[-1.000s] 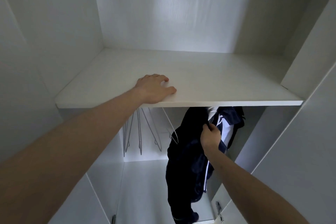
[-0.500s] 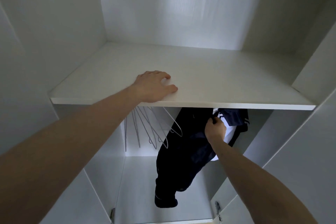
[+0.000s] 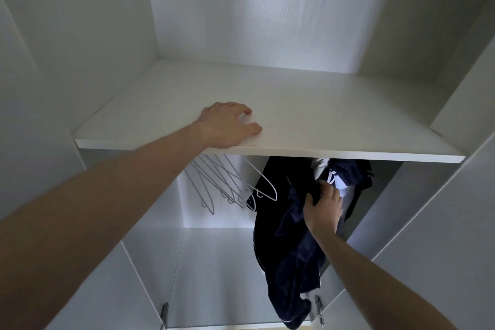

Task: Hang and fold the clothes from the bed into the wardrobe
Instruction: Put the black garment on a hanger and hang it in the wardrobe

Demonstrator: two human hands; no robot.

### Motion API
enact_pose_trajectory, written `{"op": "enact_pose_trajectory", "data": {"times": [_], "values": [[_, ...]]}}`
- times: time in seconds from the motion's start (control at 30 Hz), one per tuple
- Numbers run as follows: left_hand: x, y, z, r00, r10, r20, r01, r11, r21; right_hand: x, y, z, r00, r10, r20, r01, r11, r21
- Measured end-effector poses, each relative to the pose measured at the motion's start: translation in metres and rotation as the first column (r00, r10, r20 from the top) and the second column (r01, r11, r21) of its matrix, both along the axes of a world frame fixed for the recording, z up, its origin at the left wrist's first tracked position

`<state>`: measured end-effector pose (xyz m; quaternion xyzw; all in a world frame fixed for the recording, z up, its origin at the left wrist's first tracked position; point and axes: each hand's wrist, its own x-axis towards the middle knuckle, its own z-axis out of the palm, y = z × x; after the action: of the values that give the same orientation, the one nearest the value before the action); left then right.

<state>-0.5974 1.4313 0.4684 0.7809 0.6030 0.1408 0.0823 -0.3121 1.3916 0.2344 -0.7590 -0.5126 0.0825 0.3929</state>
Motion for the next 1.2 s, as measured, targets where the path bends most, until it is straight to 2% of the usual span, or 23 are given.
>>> {"op": "enact_pose_trajectory", "data": {"times": [0.07,0.13,0.2,0.33,0.43,0.53,0.87,1.07,1.2], "values": [[0.000,-0.001,0.001,1.000,0.001,0.001,-0.001,1.000,-0.002,-0.010,0.000,0.005,0.991,0.091,0.096,-0.106,0.980,0.170],[0.000,-0.001,0.001,1.000,0.005,-0.001,-0.005,1.000,-0.005,-0.023,0.005,0.008,0.966,0.245,0.086,-0.258,0.939,0.226],[0.000,-0.002,0.002,1.000,0.006,0.000,-0.006,1.000,-0.010,-0.036,0.015,0.013,0.937,0.350,0.005,-0.348,0.930,0.122],[-0.001,-0.001,0.001,1.000,0.005,0.008,-0.005,1.000,-0.019,-0.055,0.044,0.008,0.916,0.386,-0.108,-0.401,0.885,-0.236],[-0.001,-0.001,0.001,1.000,0.003,0.010,-0.003,1.000,-0.016,-0.063,0.060,0.002,0.898,0.433,-0.079,-0.433,0.838,-0.331],[0.000,0.000,0.001,1.000,0.002,0.009,-0.002,1.000,-0.016,-0.074,0.070,-0.005,0.877,0.473,-0.085,-0.471,0.808,-0.356],[0.001,-0.002,0.002,0.999,0.019,0.026,-0.019,1.000,-0.002,-0.100,0.061,-0.015,0.830,0.527,-0.184,-0.558,0.788,-0.260],[0.001,-0.005,0.003,0.998,0.029,0.057,-0.028,0.999,-0.016,-0.102,0.042,-0.001,0.814,0.525,-0.250,-0.561,0.821,-0.101],[0.002,-0.006,0.003,0.998,0.043,0.051,-0.043,0.999,-0.013,-0.100,0.034,0.006,0.804,0.484,-0.346,-0.536,0.841,-0.069]]}}
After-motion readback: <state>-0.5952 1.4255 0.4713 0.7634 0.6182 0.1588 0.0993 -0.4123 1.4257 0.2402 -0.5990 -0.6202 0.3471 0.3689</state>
